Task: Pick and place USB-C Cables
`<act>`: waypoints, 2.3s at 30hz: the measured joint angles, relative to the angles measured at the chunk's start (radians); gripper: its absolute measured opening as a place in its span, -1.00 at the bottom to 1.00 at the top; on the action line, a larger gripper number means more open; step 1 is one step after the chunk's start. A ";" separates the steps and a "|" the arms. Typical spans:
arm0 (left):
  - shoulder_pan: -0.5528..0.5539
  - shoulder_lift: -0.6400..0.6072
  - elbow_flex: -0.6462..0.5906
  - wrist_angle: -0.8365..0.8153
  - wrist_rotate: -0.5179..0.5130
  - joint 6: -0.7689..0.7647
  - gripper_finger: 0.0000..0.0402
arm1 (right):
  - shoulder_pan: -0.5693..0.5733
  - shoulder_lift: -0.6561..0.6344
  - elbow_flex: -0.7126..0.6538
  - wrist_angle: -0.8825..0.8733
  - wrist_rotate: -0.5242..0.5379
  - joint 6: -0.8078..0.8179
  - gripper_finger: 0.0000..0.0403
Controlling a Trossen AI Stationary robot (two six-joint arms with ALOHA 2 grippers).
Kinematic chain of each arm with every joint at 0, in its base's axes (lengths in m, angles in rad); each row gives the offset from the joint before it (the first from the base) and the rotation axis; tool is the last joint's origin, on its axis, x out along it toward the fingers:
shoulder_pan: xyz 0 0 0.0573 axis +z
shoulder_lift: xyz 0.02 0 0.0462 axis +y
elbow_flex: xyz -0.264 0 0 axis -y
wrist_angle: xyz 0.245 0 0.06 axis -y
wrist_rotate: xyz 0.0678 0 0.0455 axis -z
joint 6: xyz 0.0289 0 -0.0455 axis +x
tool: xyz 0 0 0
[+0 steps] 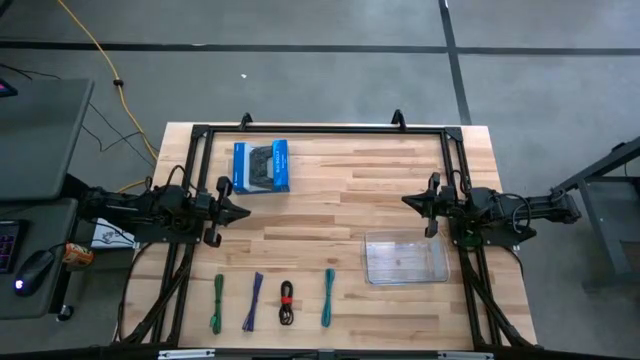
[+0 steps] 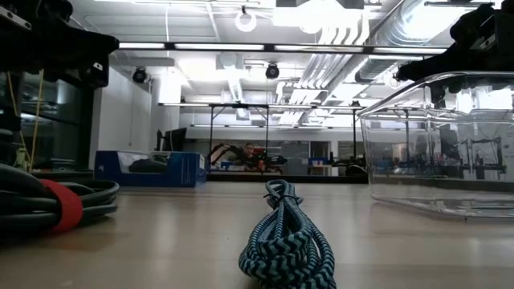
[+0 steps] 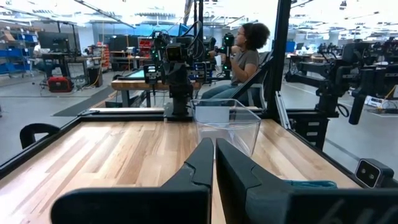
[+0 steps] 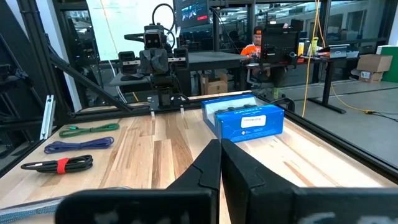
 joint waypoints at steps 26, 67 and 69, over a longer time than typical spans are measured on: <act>0.000 0.581 0.410 0.123 -0.072 0.044 0.00 | 0.000 0.000 0.000 0.000 0.000 0.000 -1.00; -0.704 1.422 0.718 -0.385 -0.202 0.102 0.04 | 0.000 0.000 0.000 0.000 0.000 0.000 -1.00; -0.720 1.456 0.718 -0.381 -0.206 0.141 0.04 | 0.000 0.000 0.000 0.000 0.000 0.000 -1.00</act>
